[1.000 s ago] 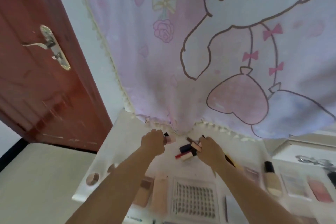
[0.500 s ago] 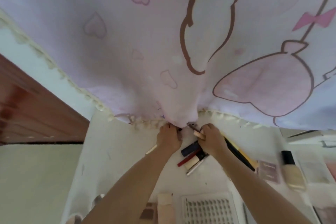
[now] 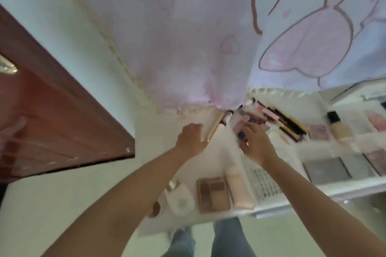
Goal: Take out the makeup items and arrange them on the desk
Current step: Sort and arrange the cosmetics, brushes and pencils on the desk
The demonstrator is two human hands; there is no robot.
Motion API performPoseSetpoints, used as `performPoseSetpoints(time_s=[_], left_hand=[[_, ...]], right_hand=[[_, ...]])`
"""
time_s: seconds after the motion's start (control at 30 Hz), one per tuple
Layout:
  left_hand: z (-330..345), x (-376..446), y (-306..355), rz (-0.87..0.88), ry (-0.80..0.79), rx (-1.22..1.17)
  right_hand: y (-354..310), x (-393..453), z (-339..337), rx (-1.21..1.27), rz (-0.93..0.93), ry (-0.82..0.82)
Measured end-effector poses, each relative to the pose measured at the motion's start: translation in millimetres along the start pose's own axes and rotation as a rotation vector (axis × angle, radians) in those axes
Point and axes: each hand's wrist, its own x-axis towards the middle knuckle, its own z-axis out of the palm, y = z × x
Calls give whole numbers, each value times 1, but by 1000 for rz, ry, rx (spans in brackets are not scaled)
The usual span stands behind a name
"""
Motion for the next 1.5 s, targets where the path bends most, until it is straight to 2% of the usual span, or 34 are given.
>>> performPoseSetpoints(time_s=[0.1, 0.2, 0.4, 0.53, 0.73, 0.87, 0.97, 1.03, 1.17, 1.23, 1.3, 1.4, 1.5], left_hand=[[-1, -42, -38, 4, -48, -58], [7, -86, -75, 3, -50, -111], [33, -158, -123, -57, -55, -149], [51, -184, -137, -82, -59, -110], [69, -186, -133, -80, 27, -100], [70, -182, -129, -114, 73, -211], [62, -182, -128, -148, 104, -393], [53, -182, -127, -133, 138, -489], [26, -178, -116, -80, 204, -593], [12, -174, -107, -36, 203, -648], [-2, -170, -96, 27, 188, -658], [-24, -165, -81, 85, 214, -644], [-44, -160, -68, 147, 264, -684]], right_hand=[[-40, -48, 16, 74, 10, -35], [-70, -86, 36, 107, -37, 0], [-120, -115, 60, 126, -149, 26], [-142, -112, 72, 143, -201, 12], [-154, -105, 75, 78, -259, 10], [-155, -102, 79, 84, -294, 34], [-157, -102, 78, 90, -315, 40], [-156, -101, 79, 137, -248, -1], [-162, -87, 69, 430, 179, -219], [-168, -76, 58, 671, 347, -312], [-173, -66, 43, 863, 378, -315], [-179, -54, 20, 929, 350, -296], [-184, -42, -2, 1053, 412, -262]])
